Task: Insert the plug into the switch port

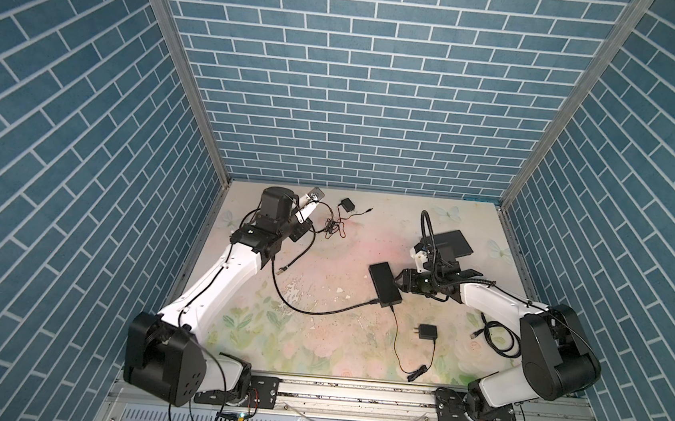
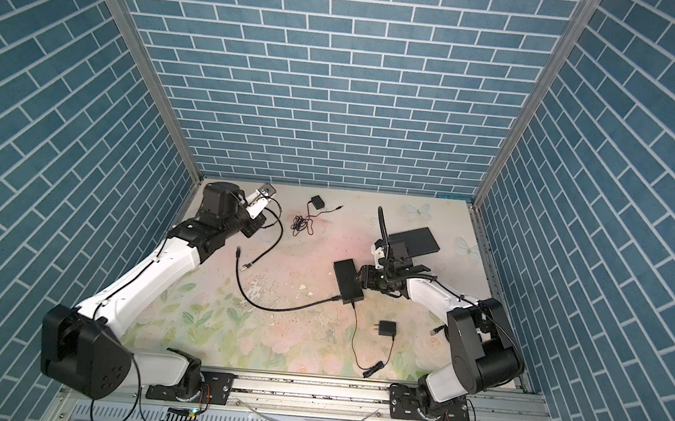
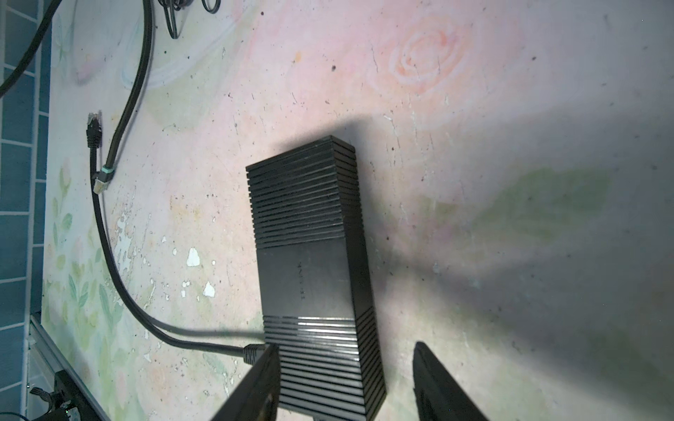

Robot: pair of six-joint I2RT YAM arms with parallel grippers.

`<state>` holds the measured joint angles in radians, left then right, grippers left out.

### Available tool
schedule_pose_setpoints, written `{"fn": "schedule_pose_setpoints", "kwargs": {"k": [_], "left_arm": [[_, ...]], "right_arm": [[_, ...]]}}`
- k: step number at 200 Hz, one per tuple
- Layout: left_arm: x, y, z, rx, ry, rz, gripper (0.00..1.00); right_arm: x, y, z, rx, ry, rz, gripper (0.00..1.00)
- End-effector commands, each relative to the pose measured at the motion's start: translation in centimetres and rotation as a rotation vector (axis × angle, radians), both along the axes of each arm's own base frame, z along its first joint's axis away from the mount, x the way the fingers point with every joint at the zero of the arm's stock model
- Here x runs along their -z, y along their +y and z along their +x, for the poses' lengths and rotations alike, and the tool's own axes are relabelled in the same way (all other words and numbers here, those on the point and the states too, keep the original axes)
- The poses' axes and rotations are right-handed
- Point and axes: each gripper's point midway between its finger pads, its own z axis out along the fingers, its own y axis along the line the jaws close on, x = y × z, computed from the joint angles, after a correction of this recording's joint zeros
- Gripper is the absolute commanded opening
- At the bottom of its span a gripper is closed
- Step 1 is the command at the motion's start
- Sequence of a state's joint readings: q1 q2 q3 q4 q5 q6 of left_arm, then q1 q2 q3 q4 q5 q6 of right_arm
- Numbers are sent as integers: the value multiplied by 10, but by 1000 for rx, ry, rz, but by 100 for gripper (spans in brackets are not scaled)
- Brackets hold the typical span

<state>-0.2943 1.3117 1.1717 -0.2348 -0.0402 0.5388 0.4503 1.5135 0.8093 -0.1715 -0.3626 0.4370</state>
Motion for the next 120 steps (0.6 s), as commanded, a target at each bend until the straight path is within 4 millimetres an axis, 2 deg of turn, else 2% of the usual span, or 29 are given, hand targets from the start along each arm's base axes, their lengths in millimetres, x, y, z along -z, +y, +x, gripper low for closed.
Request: {"fn": "schedule_pose_setpoints", "kwargs": {"k": [1,23,38,61,76,98,120], "left_arm": [[-36,35,-1,-177,-47,20,1],[-16,58,-10,-305,66,84,1],[5,57,-23,-301,154,90,0],[46,26,-49,-173,314,70,1],[73,-5,-67,-63,423,34,1],[108,-45,-91,72,543,-73,1],[131,-66,-101,135,600,-171,1]], "right_arm": [[-7,0,-2,-15,-22,10,58],[-7,1,-2,-14,-22,23,58],[-9,3,-2,-18,-23,33,58],[-15,7,-2,-39,-27,49,58],[-24,12,-1,-62,-39,75,58],[-48,26,0,-103,-79,169,58],[-79,43,-8,-167,-137,316,57]]}}
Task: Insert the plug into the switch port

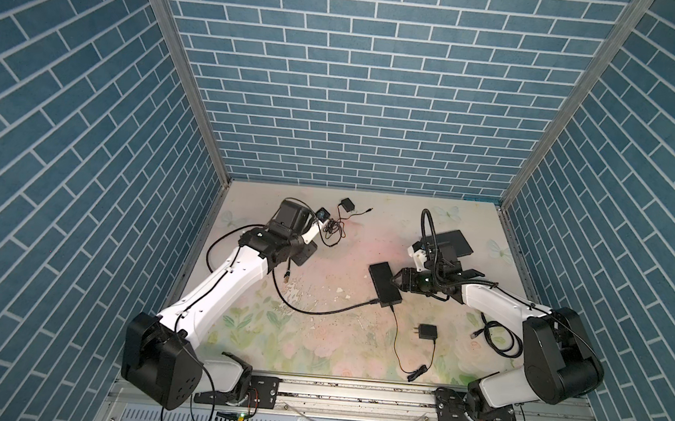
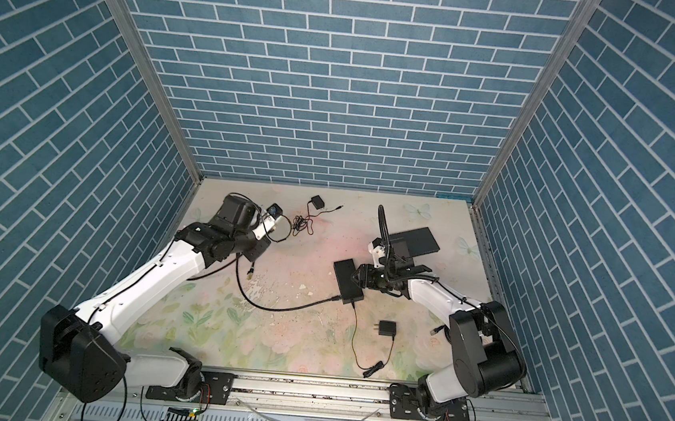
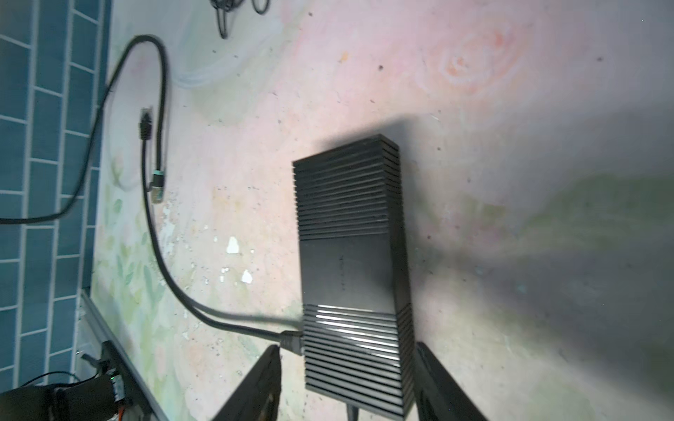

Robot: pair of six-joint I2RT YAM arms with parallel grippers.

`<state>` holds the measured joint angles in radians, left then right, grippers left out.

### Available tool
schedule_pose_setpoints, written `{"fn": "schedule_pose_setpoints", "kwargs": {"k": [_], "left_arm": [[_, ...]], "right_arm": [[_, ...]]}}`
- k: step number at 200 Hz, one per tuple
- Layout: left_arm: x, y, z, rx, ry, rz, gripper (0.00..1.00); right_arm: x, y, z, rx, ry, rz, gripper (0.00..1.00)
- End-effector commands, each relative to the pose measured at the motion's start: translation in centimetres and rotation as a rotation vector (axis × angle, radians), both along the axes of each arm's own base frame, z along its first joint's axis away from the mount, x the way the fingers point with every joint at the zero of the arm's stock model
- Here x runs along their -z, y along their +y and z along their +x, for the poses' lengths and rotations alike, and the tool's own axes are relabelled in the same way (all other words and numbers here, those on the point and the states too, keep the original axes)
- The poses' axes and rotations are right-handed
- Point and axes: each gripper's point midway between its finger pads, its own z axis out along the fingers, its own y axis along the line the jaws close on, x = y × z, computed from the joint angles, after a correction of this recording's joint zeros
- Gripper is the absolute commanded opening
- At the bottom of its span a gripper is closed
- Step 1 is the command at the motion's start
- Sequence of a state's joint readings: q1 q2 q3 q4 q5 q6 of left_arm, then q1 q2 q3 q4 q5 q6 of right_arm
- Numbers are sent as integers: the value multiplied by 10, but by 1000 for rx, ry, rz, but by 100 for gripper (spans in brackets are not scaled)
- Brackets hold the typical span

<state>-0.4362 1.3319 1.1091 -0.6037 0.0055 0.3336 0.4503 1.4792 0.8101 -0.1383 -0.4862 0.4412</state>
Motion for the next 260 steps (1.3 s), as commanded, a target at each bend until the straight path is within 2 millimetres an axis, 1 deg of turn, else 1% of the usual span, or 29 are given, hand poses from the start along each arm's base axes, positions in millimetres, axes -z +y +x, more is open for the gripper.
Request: {"fn": "schedule_pose_setpoints", "kwargs": {"k": [1,16,28,38,53,65,77,96,111,135,149,169,180,199,215,239,260], "left_arm": [[26,-30,-22,55,131,-166,1],[37,-41,-25,81,160,-209,1],[44,-50,-27,110,166,-200,1],[50,-57,-28,129,173,-197,1],[55,-67,-28,158,188,-211,1],[59,-73,-28,172,195,-228,1],[61,-80,-29,193,204,-252,1],[62,-84,-30,210,209,-267,1],[62,-87,-34,239,204,-259,1],[61,-92,-40,279,205,-260,1],[61,-94,-43,291,215,-272,1],[62,-96,-46,305,234,-278,1],[63,-97,-49,321,248,-283,1],[60,-103,-54,354,269,-314,1],[57,-107,-59,383,279,-339,0],[53,-110,-61,401,283,-369,0],[53,-110,-63,410,295,-380,0]], "right_arm": [[-58,25,-3,-95,-123,206,57],[-77,35,-12,-137,-178,296,57],[-85,43,-19,-159,-204,340,57],[-90,52,-23,-171,-211,356,57],[-92,64,-25,-161,-222,359,55],[-90,72,-24,-134,-225,374,54],[-91,84,-26,-153,-234,425,55],[-78,94,-22,-138,-203,441,55],[-70,100,-15,-104,-156,459,54],[-67,112,-7,-57,-106,522,54],[-70,117,-7,-58,-108,541,54],[-77,121,-11,-79,-145,571,54],[-78,123,-14,-107,-149,572,54],[-73,127,-18,-150,-156,552,54],[-67,129,-20,-178,-162,544,51],[-56,132,-20,-202,-160,528,49],[-53,135,-19,-215,-166,534,47]]}}
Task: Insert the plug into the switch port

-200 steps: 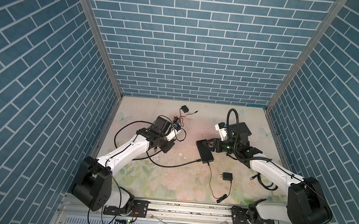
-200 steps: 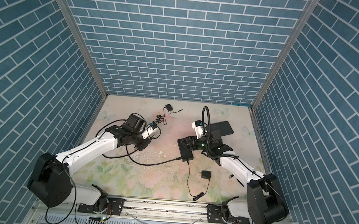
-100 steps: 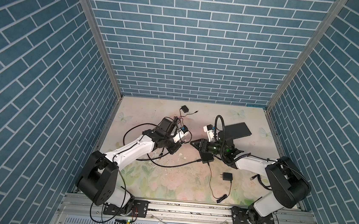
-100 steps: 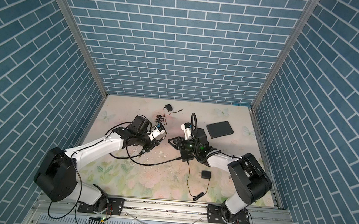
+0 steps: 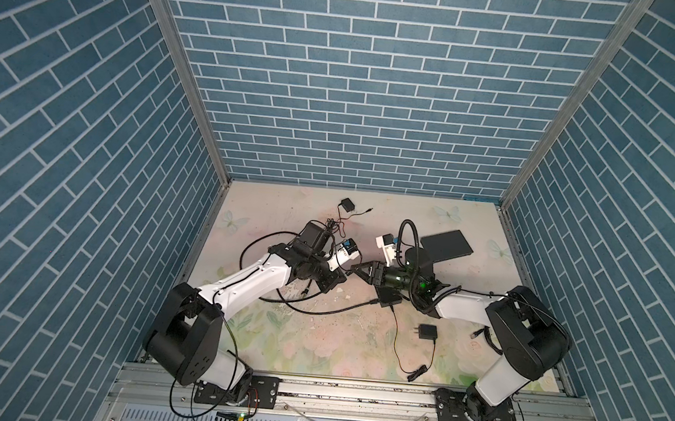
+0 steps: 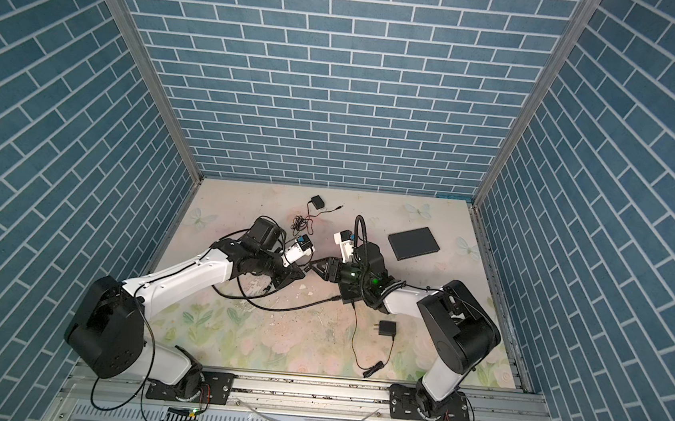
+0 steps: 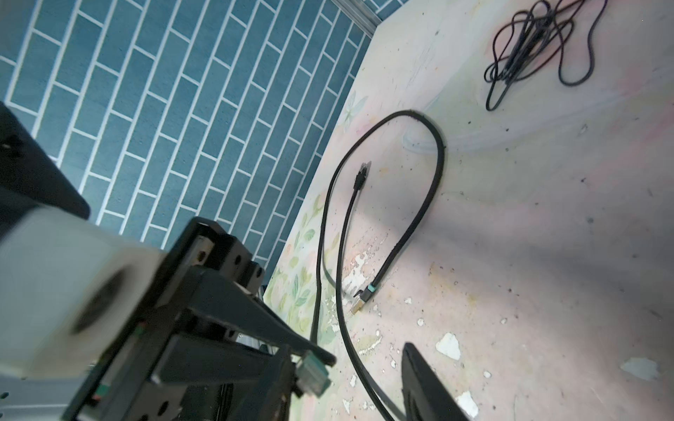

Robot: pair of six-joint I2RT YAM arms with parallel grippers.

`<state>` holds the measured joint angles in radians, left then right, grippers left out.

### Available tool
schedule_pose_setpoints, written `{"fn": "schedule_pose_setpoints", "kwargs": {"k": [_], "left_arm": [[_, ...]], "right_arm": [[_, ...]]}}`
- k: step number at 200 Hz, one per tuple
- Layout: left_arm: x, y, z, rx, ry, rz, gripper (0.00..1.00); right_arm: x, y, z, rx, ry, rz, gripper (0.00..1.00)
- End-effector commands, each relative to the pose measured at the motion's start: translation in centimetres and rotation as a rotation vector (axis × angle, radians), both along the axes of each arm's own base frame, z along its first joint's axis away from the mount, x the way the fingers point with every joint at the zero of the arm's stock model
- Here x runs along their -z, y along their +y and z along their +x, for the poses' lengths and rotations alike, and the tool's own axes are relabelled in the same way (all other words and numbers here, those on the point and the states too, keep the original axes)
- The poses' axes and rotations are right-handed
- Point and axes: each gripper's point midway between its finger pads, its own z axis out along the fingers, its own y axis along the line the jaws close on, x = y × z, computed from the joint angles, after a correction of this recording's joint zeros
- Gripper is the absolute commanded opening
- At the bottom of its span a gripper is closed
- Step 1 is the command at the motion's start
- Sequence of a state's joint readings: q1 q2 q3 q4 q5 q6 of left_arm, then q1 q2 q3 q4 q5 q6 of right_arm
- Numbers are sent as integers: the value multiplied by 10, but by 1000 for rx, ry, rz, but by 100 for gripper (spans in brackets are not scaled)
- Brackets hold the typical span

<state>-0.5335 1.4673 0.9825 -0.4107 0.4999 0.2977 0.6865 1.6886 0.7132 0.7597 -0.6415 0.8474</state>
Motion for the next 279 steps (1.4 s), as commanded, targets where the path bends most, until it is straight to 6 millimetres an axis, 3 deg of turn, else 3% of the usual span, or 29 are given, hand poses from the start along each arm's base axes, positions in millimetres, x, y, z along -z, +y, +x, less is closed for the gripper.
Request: {"fn": "schedule_pose_setpoints", "kwargs": {"k": [1,41,73,109,129,148,163,187,205,258,279], "left_arm": [[-2,-5,-10,52,31,-43,0],[-3,-7,-18,85,55,-59,0],[-5,-6,-16,77,58,-79,0],[-8,-1,-6,34,44,-84,4],[-9,1,-1,6,32,-74,17],[-9,5,4,-19,16,-56,21],[-8,11,11,-63,-23,-31,32],[-11,12,11,-77,-120,-25,36],[-17,1,7,-54,-223,-42,41],[-20,-18,14,-47,-405,-89,43],[-16,-20,17,-44,-424,-93,33]], "right_arm": [[-5,8,0,-40,-66,26,46],[-14,13,4,-40,-96,90,40],[-18,14,1,-50,-84,135,21],[-15,6,-3,-18,-51,141,9],[-16,1,-1,22,-24,148,6],[-17,-2,5,76,25,149,5],[-14,-7,9,127,77,132,5],[-7,-17,15,217,148,84,5],[-2,-24,18,278,200,53,5],[2,-28,20,335,322,69,5],[1,-27,20,342,342,81,5]]}}
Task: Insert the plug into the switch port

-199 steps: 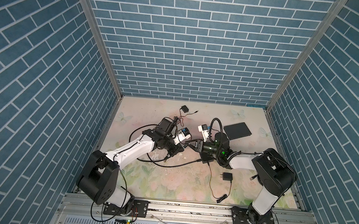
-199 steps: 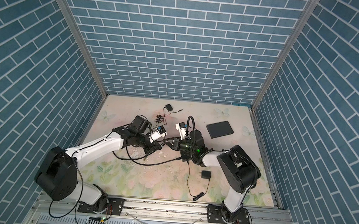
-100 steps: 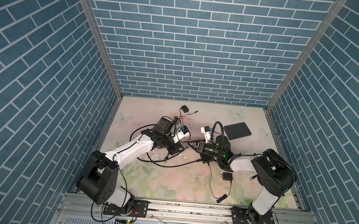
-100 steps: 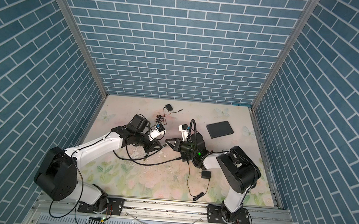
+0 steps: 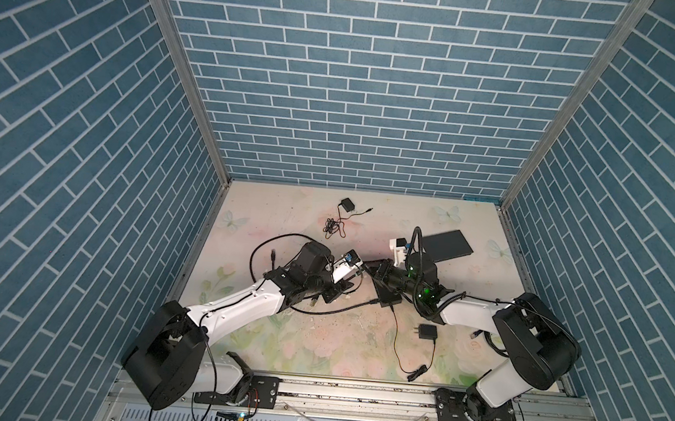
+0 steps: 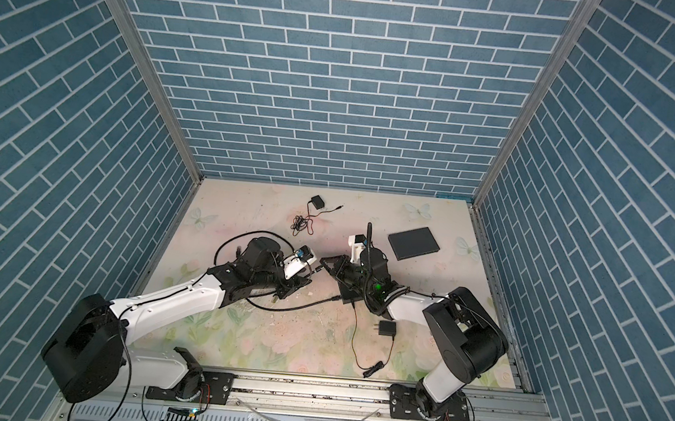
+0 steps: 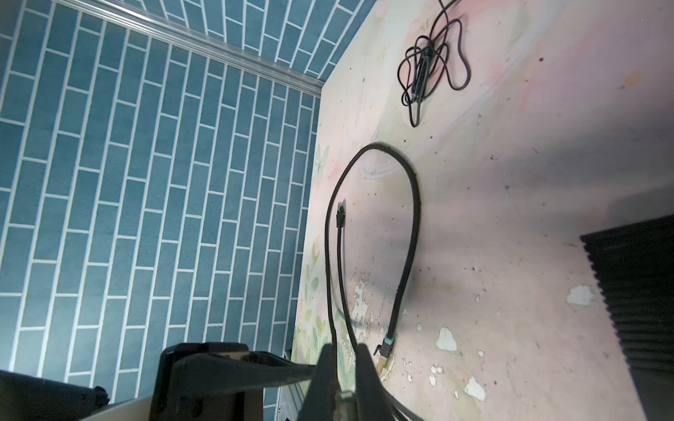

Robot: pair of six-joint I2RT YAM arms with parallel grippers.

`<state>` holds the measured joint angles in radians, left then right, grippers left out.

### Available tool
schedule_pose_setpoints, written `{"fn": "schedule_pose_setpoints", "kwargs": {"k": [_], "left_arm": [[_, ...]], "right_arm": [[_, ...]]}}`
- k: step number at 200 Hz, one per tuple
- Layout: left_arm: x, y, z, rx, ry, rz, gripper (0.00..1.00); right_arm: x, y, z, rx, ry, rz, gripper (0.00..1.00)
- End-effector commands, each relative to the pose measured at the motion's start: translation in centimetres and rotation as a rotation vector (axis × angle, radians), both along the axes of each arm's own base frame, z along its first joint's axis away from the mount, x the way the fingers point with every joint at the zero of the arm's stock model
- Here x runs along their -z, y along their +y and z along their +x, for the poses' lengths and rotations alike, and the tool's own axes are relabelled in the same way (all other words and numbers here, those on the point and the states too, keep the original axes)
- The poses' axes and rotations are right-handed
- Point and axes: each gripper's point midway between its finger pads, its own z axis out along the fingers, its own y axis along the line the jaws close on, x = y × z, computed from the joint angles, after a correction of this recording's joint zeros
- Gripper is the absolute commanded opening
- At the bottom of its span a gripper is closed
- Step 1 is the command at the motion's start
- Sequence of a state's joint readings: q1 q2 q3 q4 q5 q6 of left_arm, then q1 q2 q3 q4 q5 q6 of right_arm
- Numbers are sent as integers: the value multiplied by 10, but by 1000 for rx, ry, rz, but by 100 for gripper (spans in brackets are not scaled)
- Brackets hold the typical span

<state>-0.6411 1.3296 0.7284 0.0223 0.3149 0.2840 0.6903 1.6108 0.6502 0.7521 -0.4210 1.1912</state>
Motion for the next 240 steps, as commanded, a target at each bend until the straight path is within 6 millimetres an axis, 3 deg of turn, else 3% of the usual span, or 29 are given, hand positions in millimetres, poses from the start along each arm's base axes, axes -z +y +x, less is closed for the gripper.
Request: {"fn": "schedule_pose_setpoints", "kwargs": {"k": [1,23,27,37,81,162,240], "left_arm": [[-8,-5,14,-12,-95,-26,33],[-1,-5,14,-2,-96,-11,30],[10,-2,11,-3,-82,4,30],[14,0,9,0,-83,3,30],[19,-6,10,2,-88,-61,31],[6,-8,18,-12,-122,-206,26],[5,-13,19,10,-116,-231,12]], "right_arm": [[1,-4,0,48,73,25,5],[0,-2,0,49,91,45,5],[1,-2,0,49,97,48,5],[1,-1,0,52,107,60,5],[2,0,-1,54,129,78,5],[4,1,-2,66,148,70,5],[0,7,-4,55,150,69,5]]}}
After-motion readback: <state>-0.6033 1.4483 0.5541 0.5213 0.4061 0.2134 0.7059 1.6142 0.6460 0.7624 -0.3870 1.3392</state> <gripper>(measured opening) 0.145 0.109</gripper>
